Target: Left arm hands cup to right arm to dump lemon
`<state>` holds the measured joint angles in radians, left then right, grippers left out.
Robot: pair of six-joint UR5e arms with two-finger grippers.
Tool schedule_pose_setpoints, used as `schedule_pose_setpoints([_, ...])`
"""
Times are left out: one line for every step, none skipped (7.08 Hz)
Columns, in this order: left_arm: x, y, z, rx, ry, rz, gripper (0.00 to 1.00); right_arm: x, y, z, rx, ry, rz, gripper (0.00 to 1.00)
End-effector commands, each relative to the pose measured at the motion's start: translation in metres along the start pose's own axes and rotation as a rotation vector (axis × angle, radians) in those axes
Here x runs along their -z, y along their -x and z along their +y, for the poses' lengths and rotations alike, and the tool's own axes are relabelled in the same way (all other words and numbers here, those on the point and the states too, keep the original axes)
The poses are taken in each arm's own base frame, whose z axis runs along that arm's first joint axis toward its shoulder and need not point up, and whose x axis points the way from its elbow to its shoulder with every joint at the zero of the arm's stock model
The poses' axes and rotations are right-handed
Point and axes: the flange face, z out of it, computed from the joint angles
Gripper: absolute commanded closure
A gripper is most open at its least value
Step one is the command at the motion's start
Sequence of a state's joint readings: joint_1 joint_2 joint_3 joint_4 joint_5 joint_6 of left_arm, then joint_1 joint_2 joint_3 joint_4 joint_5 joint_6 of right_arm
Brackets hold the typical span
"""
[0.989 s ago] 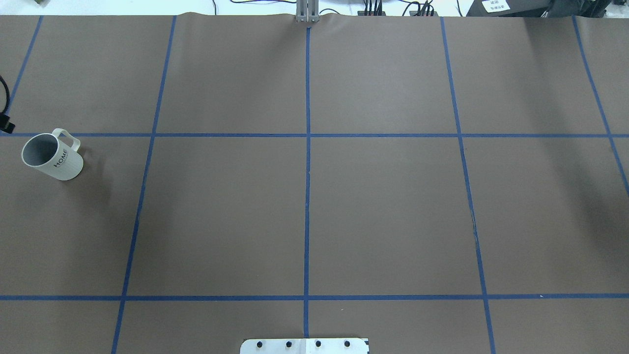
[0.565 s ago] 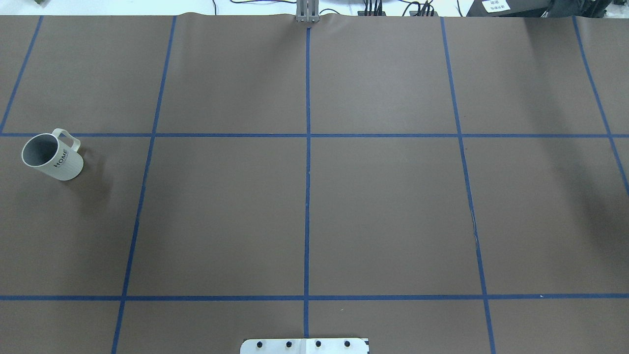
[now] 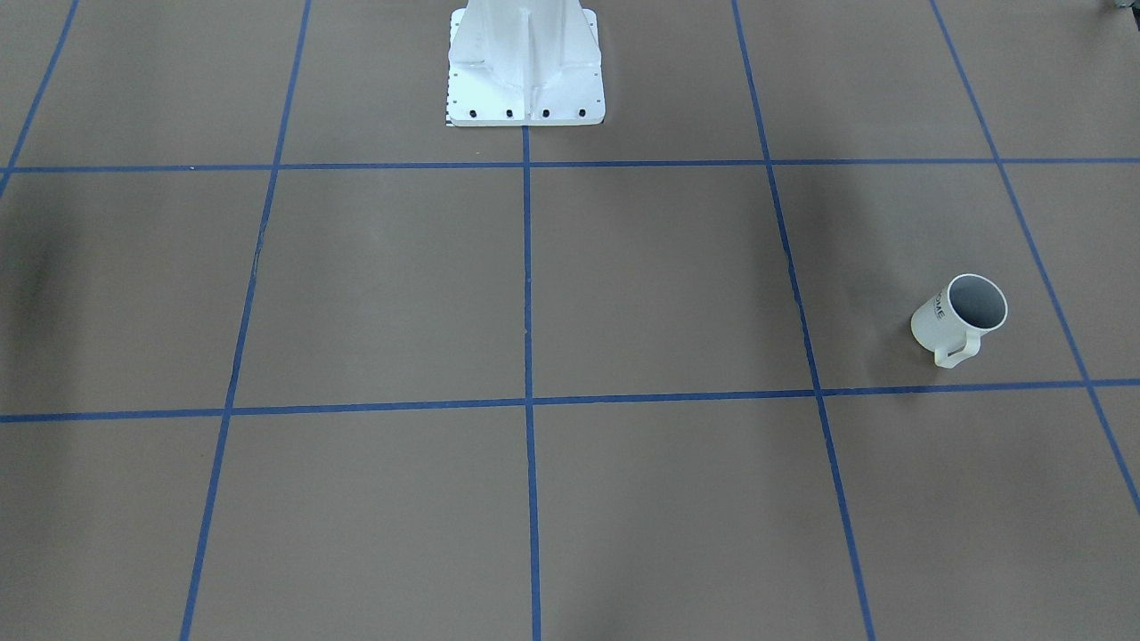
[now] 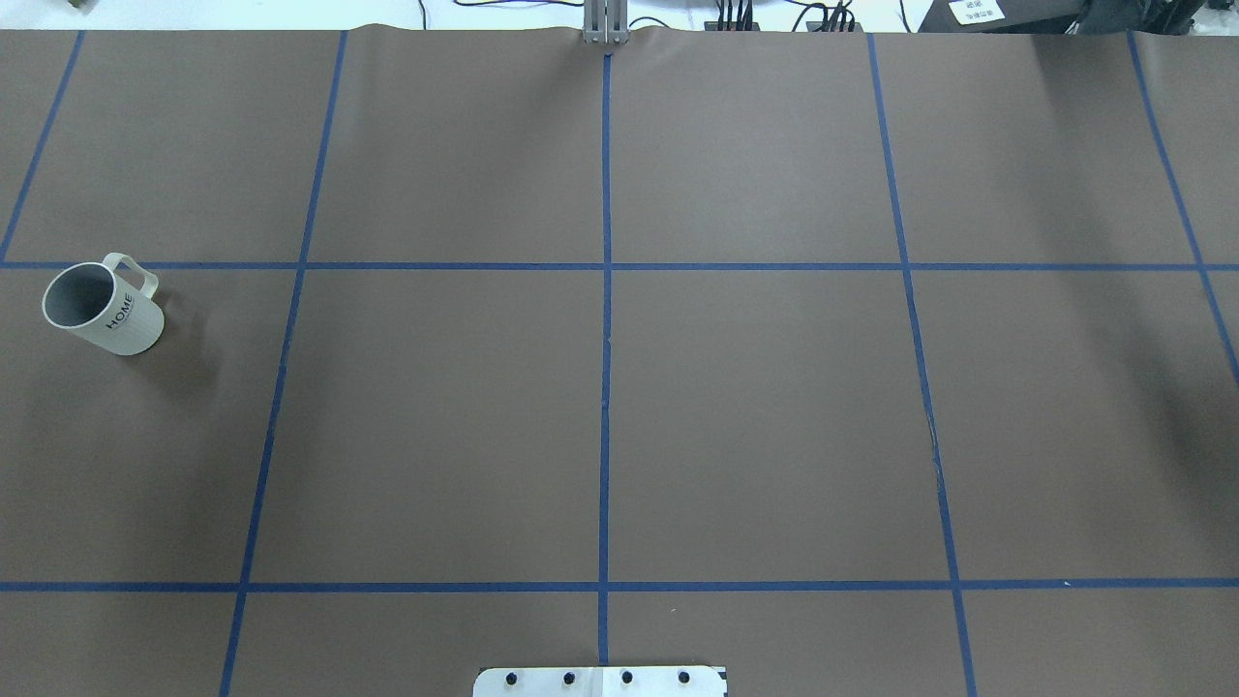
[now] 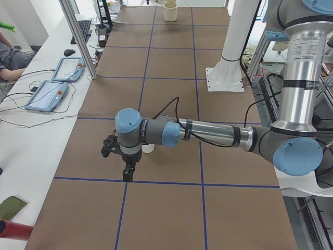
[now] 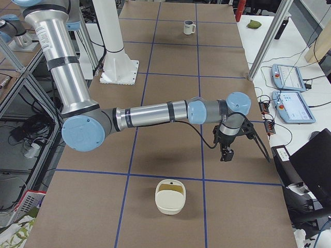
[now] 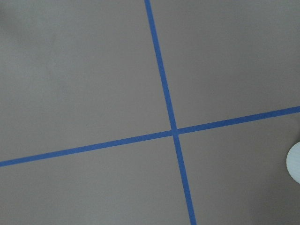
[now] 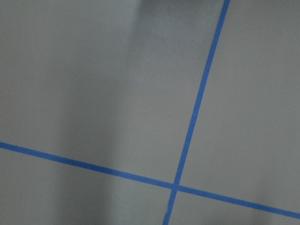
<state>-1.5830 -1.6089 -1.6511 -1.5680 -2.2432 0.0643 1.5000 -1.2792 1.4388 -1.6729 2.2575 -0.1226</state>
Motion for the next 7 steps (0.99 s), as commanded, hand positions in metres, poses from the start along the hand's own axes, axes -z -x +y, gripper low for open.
schedule_pose_setpoints([0.005, -0.002, 0.008, 0.001, -0.011, 0.061, 0.00, -0.031, -0.020, 0.027, -0.038, 0.047, 0.009, 0.00])
schedule_pose_setpoints([0.005, -0.004, 0.014, -0.001, -0.015, 0.096, 0.00, -0.035, -0.023, 0.030, -0.047, 0.053, 0.007, 0.00])
schedule_pose_setpoints([0.004, -0.005, 0.018, -0.005, -0.016, 0.100, 0.00, -0.040, -0.027, 0.036, -0.050, 0.057, 0.007, 0.00])
schedule_pose_setpoints([0.004, -0.005, 0.018, -0.010, -0.015, 0.098, 0.00, -0.043, -0.029, 0.040, -0.032, 0.037, 0.010, 0.00])
schedule_pose_setpoints([0.005, -0.007, 0.017, -0.023, -0.016, 0.098, 0.00, -0.046, -0.027, 0.040, -0.021, 0.038, 0.024, 0.00])
schedule_pose_setpoints([0.004, -0.006, 0.018, -0.017, -0.014, 0.099, 0.00, -0.049, -0.025, 0.040, -0.016, 0.044, 0.030, 0.00])
schedule_pose_setpoints([0.004, -0.005, 0.019, -0.010, -0.014, 0.094, 0.00, -0.049, -0.023, 0.040, -0.014, 0.044, 0.029, 0.00])
